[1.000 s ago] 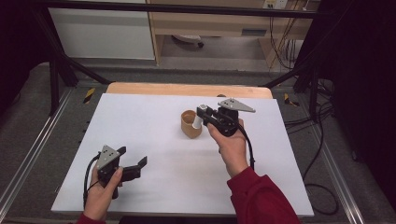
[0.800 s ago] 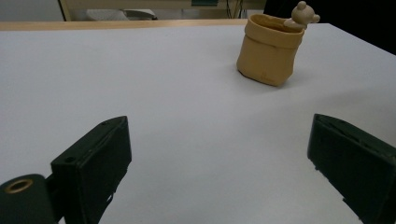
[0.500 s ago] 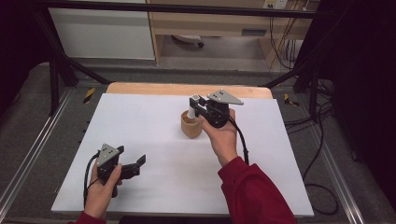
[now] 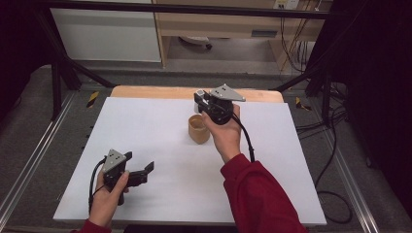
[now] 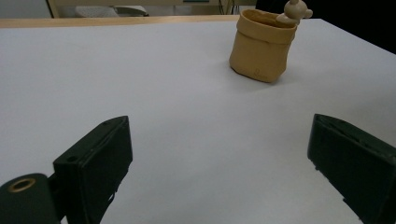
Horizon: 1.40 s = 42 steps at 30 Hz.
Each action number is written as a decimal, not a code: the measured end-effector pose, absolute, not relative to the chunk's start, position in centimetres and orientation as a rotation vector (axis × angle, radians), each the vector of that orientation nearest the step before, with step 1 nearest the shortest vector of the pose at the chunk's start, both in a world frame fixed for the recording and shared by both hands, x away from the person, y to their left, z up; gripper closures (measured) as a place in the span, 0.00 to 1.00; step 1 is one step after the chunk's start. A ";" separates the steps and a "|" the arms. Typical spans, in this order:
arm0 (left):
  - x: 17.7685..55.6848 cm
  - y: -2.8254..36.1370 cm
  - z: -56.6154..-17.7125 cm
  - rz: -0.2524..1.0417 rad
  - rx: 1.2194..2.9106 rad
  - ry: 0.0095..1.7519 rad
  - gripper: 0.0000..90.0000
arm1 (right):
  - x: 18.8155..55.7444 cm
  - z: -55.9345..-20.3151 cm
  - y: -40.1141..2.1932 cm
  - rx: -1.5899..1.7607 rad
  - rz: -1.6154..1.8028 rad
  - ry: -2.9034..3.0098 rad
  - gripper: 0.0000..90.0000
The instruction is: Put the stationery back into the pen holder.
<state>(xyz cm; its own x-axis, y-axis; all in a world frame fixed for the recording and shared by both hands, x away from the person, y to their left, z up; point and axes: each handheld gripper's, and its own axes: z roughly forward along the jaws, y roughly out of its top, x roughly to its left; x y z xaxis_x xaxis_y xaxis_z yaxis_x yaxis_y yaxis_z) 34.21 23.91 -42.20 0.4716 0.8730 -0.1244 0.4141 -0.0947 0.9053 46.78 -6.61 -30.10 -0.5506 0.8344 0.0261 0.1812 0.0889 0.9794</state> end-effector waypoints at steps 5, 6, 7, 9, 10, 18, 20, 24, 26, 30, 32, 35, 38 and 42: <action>34.2 24.0 -42.2 0.561 1.706 1.110 0.08 | 47.1 -30.4 -6.5 0.997 1.470 1.825 0.79; 34.2 24.0 -42.2 0.560 1.703 1.114 0.07 | 47.1 -30.4 -6.5 0.995 1.466 1.828 0.79; 34.2 24.0 -42.1 0.561 1.700 1.113 0.07 | 47.2 -30.5 -6.4 0.999 1.466 1.832 0.79; 34.3 24.0 -42.1 0.567 1.698 1.111 0.07 | 47.4 -30.6 -6.3 1.003 1.461 1.837 0.79; 34.3 24.0 -42.1 0.568 1.698 1.112 0.07 | 47.4 -30.7 -6.3 1.004 1.459 1.840 0.79; 34.3 23.9 -42.1 0.579 1.709 1.097 0.07 | 47.7 -31.6 -5.9 1.001 1.391 1.879 0.79; 34.3 23.9 -42.1 0.580 1.714 1.086 0.07 | 47.6 -31.7 -5.9 1.009 1.390 1.876 0.79; 34.3 23.7 -42.2 0.571 1.720 1.089 0.07 | 48.0 -31.8 -6.4 1.031 1.399 1.863 0.79; 34.3 23.6 -42.3 0.569 1.728 1.090 0.07 | 48.2 -31.7 -6.7 1.052 1.411 1.853 0.79; 34.3 23.6 -42.3 0.574 1.732 1.095 0.07 | 48.5 -31.7 -7.4 1.082 1.428 1.832 0.79; 34.3 23.5 -42.3 0.570 1.728 1.097 0.08 | 48.5 -31.6 -7.6 1.080 1.426 1.829 0.79; 34.4 23.6 -42.4 0.567 1.727 1.100 0.08 | 48.7 -31.6 -7.7 1.079 1.427 1.825 0.79; 34.4 23.7 -42.4 0.569 1.727 1.102 0.08 | 49.0 -31.8 -7.8 1.091 1.429 1.816 0.79; 34.4 23.7 -42.3 0.567 1.729 1.100 0.08 | 49.2 -32.1 -7.7 1.094 1.431 1.813 0.79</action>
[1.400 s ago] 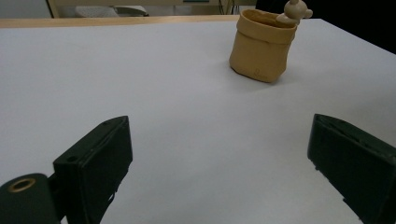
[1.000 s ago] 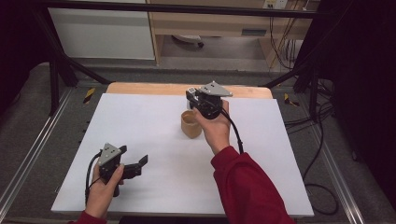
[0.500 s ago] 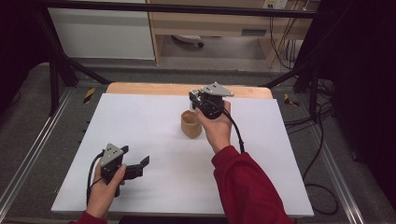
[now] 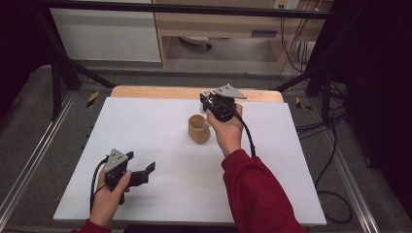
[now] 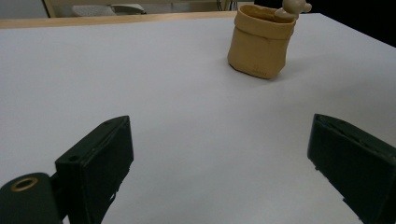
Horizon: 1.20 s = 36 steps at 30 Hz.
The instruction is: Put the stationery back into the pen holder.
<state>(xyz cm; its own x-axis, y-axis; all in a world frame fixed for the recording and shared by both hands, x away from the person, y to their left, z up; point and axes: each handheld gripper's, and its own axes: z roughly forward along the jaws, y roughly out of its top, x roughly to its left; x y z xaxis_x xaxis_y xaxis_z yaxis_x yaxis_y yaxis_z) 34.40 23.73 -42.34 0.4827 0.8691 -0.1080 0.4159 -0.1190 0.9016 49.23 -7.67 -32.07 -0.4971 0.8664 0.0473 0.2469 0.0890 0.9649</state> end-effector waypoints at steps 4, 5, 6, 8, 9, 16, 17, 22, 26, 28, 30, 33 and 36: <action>34.4 23.7 -42.4 0.570 1.729 1.101 0.08 | 49.6 -32.6 -7.1 1.099 1.467 1.818 0.79; 34.4 23.7 -42.4 0.571 1.730 1.099 0.08 | 49.6 -32.7 -7.0 1.097 1.469 1.823 0.79; 34.4 23.6 -42.4 0.571 1.729 1.099 0.08 | 49.7 -32.9 -6.8 1.100 1.471 1.824 0.79; 34.4 23.7 -42.4 0.569 1.730 1.098 0.08 | 49.7 -33.0 -6.6 1.102 1.474 1.826 0.79; 34.4 23.7 -42.4 0.569 1.730 1.098 0.08 | 49.7 -33.1 -6.4 1.101 1.470 1.834 0.79; 34.4 23.6 -42.4 0.575 1.740 1.095 0.09 | 49.2 -33.8 -6.0 1.096 1.468 1.861 0.79; 34.4 23.5 -42.4 0.585 1.749 1.091 0.09 | 49.1 -34.0 -5.9 1.091 1.458 1.873 0.79; 34.3 23.4 -42.3 0.582 1.745 1.095 0.08 | 48.8 -35.0 -5.8 1.083 1.435 1.900 0.79; 34.3 23.4 -42.4 0.587 1.750 1.100 0.06 | 48.8 -35.7 -5.7 1.086 1.411 1.921 0.79; 34.4 23.4 -42.5 0.583 1.758 1.103 0.06 | 48.8 -35.9 -5.6 1.081 1.402 1.931 0.79; 34.4 23.3 -42.5 0.578 1.759 1.100 0.06 | 48.9 -35.9 -5.5 1.075 1.399 1.936 0.79; 34.4 23.3 -42.5 0.574 1.760 1.097 0.06 | 49.0 -36.1 -5.4 1.067 1.393 1.945 0.79; 34.4 23.3 -42.5 0.571 1.760 1.097 0.06 | 49.2 -36.4 -5.3 1.077 1.383 1.952 0.79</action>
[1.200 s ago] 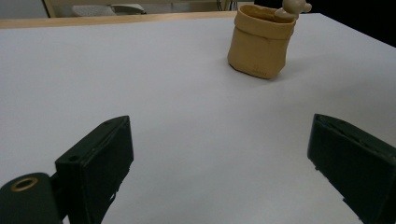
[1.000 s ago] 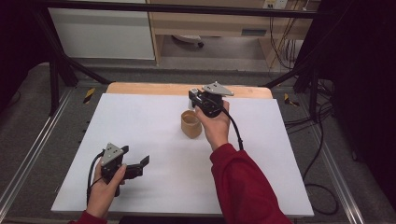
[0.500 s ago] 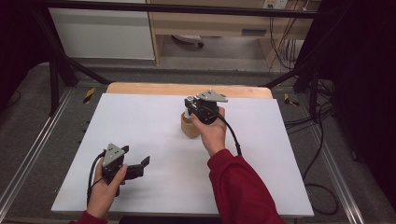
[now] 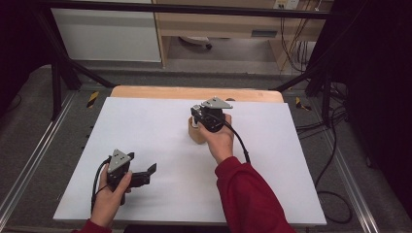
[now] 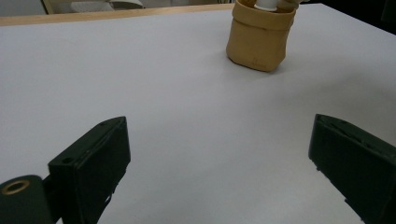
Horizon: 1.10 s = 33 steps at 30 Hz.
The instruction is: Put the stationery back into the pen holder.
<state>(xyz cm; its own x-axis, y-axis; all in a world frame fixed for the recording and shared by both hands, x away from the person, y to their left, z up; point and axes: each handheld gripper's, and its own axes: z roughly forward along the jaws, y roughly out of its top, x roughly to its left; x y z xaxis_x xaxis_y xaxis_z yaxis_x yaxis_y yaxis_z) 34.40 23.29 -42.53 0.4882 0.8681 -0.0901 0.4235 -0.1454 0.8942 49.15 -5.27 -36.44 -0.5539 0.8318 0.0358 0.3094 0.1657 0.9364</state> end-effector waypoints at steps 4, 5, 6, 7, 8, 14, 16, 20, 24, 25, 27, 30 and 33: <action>34.4 23.3 -42.5 0.570 1.758 1.097 0.07 | 49.4 -37.0 -4.9 1.075 1.355 1.978 0.79; 34.4 23.3 -42.5 0.570 1.757 1.098 0.07 | 49.5 -37.1 -4.8 1.080 1.354 1.980 0.79; 34.4 23.3 -42.5 0.570 1.757 1.098 0.07 | 49.5 -37.2 -4.7 1.084 1.357 1.976 0.79; 34.4 23.3 -42.5 0.570 1.756 1.098 0.07 | 49.6 -37.2 -4.7 1.085 1.356 1.975 0.79; 34.4 23.3 -42.5 0.569 1.756 1.098 0.07 | 49.7 -37.2 -4.7 1.092 1.361 1.975 0.79; 34.4 23.4 -42.5 0.570 1.756 1.097 0.07 | 49.9 -37.1 -4.8 1.086 1.339 1.981 0.79; 34.4 23.3 -42.5 0.570 1.758 1.095 0.07 | 50.1 -37.2 -4.8 1.095 1.332 1.983 0.79; 34.4 23.3 -42.5 0.570 1.758 1.093 0.07 | 50.4 -37.3 -4.9 1.101 1.311 1.990 0.78; 34.5 23.3 -42.5 0.567 1.756 1.097 0.07 | 50.4 -36.7 -5.1 1.139 1.352 1.959 0.63; 34.5 23.3 -42.5 0.566 1.758 1.097 0.07 | 50.3 -36.5 -5.3 1.147 1.361 1.954 0.62; 34.4 23.3 -42.5 0.566 1.758 1.094 0.07 | 50.1 -36.1 -5.5 1.145 1.368 1.947 0.60; 34.4 23.3 -42.5 0.564 1.759 1.092 0.07 | 49.8 -35.6 -6.0 1.157 1.365 1.934 0.55; 34.4 23.3 -42.5 0.564 1.755 1.097 0.07 | 49.5 -35.1 -6.4 1.160 1.371 1.924 0.51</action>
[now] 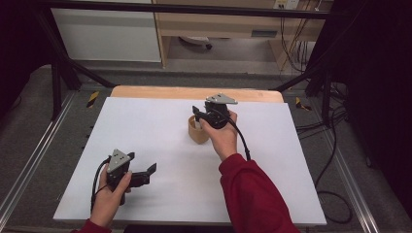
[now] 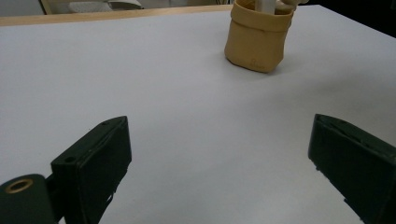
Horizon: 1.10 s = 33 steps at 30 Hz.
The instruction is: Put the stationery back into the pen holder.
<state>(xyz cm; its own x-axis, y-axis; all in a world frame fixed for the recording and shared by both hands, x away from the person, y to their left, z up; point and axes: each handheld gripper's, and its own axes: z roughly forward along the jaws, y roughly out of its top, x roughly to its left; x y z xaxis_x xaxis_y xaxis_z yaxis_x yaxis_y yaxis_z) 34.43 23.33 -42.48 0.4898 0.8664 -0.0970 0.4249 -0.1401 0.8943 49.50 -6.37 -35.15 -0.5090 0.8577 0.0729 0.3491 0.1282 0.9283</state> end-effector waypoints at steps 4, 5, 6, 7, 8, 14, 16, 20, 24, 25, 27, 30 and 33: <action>34.4 23.3 -42.5 0.567 1.761 1.099 0.07 | 49.3 -34.6 -6.9 1.173 1.384 1.907 0.44; 34.4 23.3 -42.5 0.568 1.762 1.100 0.07 | 49.2 -34.5 -7.1 1.176 1.387 1.908 0.42; 34.4 23.4 -42.5 0.569 1.763 1.100 0.07 | 49.2 -34.4 -7.2 1.182 1.382 1.911 0.39; 34.4 23.3 -42.5 0.570 1.759 1.101 0.07 | 49.2 -34.4 -7.2 1.187 1.379 1.914 0.36; 34.4 23.4 -42.5 0.572 1.758 1.101 0.07 | 49.1 -34.4 -7.4 1.192 1.373 1.917 0.34; 34.4 23.4 -42.5 0.572 1.763 1.102 0.07 | 48.7 -33.9 -8.3 1.206 1.357 1.912 0.22; 34.3 23.4 -42.5 0.572 1.766 1.101 0.07 | 48.6 -33.6 -8.7 1.221 1.347 1.912 0.16; 34.1 23.4 -42.5 0.576 1.782 1.087 0.06 | 48.3 -33.1 -9.8 1.233 1.329 1.916 0.09; 34.1 23.8 -42.5 0.583 1.770 1.101 0.06 | 47.9 -32.6 -11.0 1.219 1.327 1.909 0.07; 34.1 23.9 -42.4 0.582 1.767 1.103 0.06 | 47.9 -32.5 -11.3 1.215 1.323 1.903 0.07; 34.1 24.2 -42.4 0.588 1.760 1.106 0.06 | 47.7 -32.4 -12.0 1.214 1.317 1.891 0.07; 34.1 24.5 -42.3 0.594 1.752 1.109 0.06 | 47.6 -32.3 -12.9 1.211 1.318 1.880 0.08; 34.1 24.8 -42.1 0.598 1.740 1.109 0.06 | 47.4 -32.2 -13.9 1.217 1.307 1.862 0.08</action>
